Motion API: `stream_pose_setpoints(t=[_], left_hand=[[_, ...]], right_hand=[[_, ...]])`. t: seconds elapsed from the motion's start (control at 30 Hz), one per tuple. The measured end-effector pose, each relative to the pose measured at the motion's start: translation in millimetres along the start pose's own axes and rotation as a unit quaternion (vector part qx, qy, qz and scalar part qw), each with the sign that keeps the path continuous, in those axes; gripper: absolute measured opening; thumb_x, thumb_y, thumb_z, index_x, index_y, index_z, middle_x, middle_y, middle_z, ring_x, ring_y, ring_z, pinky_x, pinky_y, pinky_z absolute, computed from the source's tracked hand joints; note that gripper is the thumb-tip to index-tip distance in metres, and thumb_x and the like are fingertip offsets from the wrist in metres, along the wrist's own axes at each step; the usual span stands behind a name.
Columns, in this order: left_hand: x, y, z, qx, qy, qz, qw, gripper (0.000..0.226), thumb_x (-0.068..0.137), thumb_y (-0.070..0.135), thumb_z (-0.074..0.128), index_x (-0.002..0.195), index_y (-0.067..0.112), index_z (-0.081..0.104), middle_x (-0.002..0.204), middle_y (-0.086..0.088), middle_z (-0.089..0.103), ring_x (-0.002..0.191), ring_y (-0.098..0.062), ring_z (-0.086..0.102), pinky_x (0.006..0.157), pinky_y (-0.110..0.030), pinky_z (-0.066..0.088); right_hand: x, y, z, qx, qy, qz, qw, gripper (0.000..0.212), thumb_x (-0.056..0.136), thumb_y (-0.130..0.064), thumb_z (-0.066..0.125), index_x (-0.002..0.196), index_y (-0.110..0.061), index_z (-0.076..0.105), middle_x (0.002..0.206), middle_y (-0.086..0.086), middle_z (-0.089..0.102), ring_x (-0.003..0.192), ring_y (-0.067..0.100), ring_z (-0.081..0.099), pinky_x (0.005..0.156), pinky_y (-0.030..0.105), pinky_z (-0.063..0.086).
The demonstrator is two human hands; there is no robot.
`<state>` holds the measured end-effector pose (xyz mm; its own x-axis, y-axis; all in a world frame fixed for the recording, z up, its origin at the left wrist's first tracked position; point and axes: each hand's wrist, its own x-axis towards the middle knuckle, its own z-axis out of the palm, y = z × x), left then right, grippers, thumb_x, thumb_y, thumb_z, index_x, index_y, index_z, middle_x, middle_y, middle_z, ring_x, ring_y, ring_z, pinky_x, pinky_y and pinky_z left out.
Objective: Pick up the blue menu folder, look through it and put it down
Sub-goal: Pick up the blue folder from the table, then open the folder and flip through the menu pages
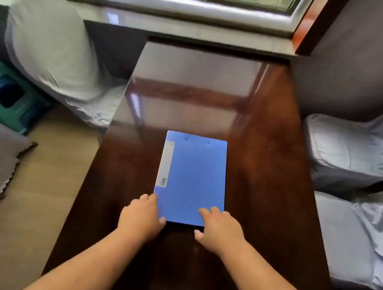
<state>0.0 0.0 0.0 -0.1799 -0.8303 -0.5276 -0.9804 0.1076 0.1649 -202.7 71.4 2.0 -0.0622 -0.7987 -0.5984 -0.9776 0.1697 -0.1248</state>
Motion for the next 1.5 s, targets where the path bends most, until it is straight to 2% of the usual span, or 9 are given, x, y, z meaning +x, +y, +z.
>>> stream_pose_setpoints(t=[0.13, 0.23, 0.5, 0.6, 0.73, 0.87, 1.03, 1.3, 1.5], left_hand=[[19.1, 4.7, 16.2, -0.221, -0.016, -0.103, 0.97, 0.078, 0.081, 0.055, 0.07, 0.146, 0.018, 0.046, 0.137, -0.009, 0.059, 0.115, -0.03, 0.063, 0.09, -0.04, 0.052], [36.8, 7.3, 14.7, -0.305, -0.025, -0.152, 0.94, 0.096, 0.083, 0.059, 0.072, 0.159, 0.015, 0.034, 0.148, -0.012, 0.056, 0.124, -0.033, 0.062, 0.095, -0.043, 0.052], [37.6, 32.2, -29.4, -0.477, 0.007, -0.067, 0.876, 0.022, 0.104, 0.034, 0.06, 0.123, 0.022, 0.06, 0.116, -0.003, 0.073, 0.099, -0.022, 0.073, 0.08, -0.043, 0.063], [20.9, 41.0, -63.2, -0.542, 0.028, -0.024, 0.839, 0.012, 0.104, 0.029, 0.062, 0.115, 0.023, 0.063, 0.115, -0.006, 0.076, 0.099, -0.025, 0.076, 0.084, -0.048, 0.065], [-9.7, 51.2, -131.7, -0.632, 0.004, 0.051, 0.773, 0.021, 0.104, 0.023, 0.064, 0.125, 0.019, 0.066, 0.119, -0.012, 0.08, 0.098, -0.027, 0.081, 0.074, -0.042, 0.066], [-41.9, 65.0, -208.1, -0.488, 0.137, 0.131, 0.852, 0.091, 0.089, 0.03, 0.083, 0.164, 0.029, 0.032, 0.134, -0.004, 0.072, 0.112, -0.023, 0.074, 0.101, -0.044, 0.057], [-99.2, 82.6, -265.9, -0.261, 0.232, 0.172, 0.921, 0.155, 0.026, 0.101, 0.07, 0.154, 0.068, -0.012, 0.119, 0.011, 0.042, 0.104, -0.013, 0.055, 0.091, -0.036, 0.051], [-138.0, 91.6, -312.2, -0.183, 0.3, 0.234, 0.907, 0.158, 0.028, 0.103, 0.065, 0.144, 0.066, -0.035, 0.131, 0.006, 0.047, 0.122, -0.026, 0.063, 0.093, -0.045, 0.056], [-153.0, 90.4, -308.5, -0.168, 0.397, 0.271, 0.861, 0.153, 0.038, 0.11, 0.052, 0.165, 0.046, -0.004, 0.131, 0.002, 0.057, 0.115, -0.031, 0.068, 0.086, -0.047, 0.059]], right_hand=[[10.1, 5.8, 20.0, 0.016, -0.048, 0.02, 0.999, 0.081, 0.099, -0.054, 0.053, 0.167, -0.031, 0.016, 0.175, 0.015, 0.018, 0.139, 0.042, 0.047, 0.106, 0.048, 0.05], [16.5, 8.5, 25.4, 0.02, -0.016, 0.029, 0.999, 0.077, 0.1, -0.054, 0.048, 0.166, -0.031, 0.018, 0.172, 0.013, 0.025, 0.132, 0.041, 0.053, 0.101, 0.046, 0.052], [3.8, 49.5, -2.6, 0.204, 0.061, 0.105, 0.971, 0.072, 0.102, -0.053, 0.047, 0.165, -0.027, 0.024, 0.166, 0.003, 0.039, 0.135, 0.031, 0.057, 0.1, 0.045, 0.052], [-9.4, 68.7, -42.0, 0.445, 0.1, 0.162, 0.875, 0.069, 0.104, -0.044, 0.058, 0.163, -0.018, 0.032, 0.141, 0.008, 0.067, 0.116, 0.03, 0.072, 0.088, 0.04, 0.06], [-47.0, 76.9, -116.7, 0.684, 0.096, 0.032, 0.722, 0.027, 0.109, -0.019, 0.056, 0.136, -0.018, 0.06, 0.108, 0.008, 0.085, 0.084, 0.027, 0.082, 0.05, 0.035, 0.061], [-90.8, 68.3, -189.8, 0.686, 0.192, -0.095, 0.696, 0.023, 0.111, -0.014, 0.052, 0.132, -0.017, 0.059, 0.103, 0.016, 0.083, 0.07, 0.03, 0.078, 0.046, 0.032, 0.058], [-136.4, 53.1, -245.2, 0.708, 0.245, -0.195, 0.633, 0.034, 0.106, -0.017, 0.056, 0.139, -0.026, 0.061, 0.128, 0.017, 0.077, 0.096, 0.045, 0.078, 0.067, 0.047, 0.066], [-181.3, 58.4, -287.7, 0.675, 0.277, -0.224, 0.646, 0.045, 0.099, -0.038, 0.065, 0.143, -0.036, 0.055, 0.129, 0.015, 0.076, 0.102, 0.051, 0.076, 0.081, 0.068, 0.062], [-199.7, 66.2, -295.7, 0.749, 0.218, -0.241, 0.577, 0.052, 0.103, -0.058, 0.049, 0.141, -0.026, 0.065, 0.134, 0.022, 0.073, 0.116, 0.045, 0.072, 0.078, 0.056, 0.064]])
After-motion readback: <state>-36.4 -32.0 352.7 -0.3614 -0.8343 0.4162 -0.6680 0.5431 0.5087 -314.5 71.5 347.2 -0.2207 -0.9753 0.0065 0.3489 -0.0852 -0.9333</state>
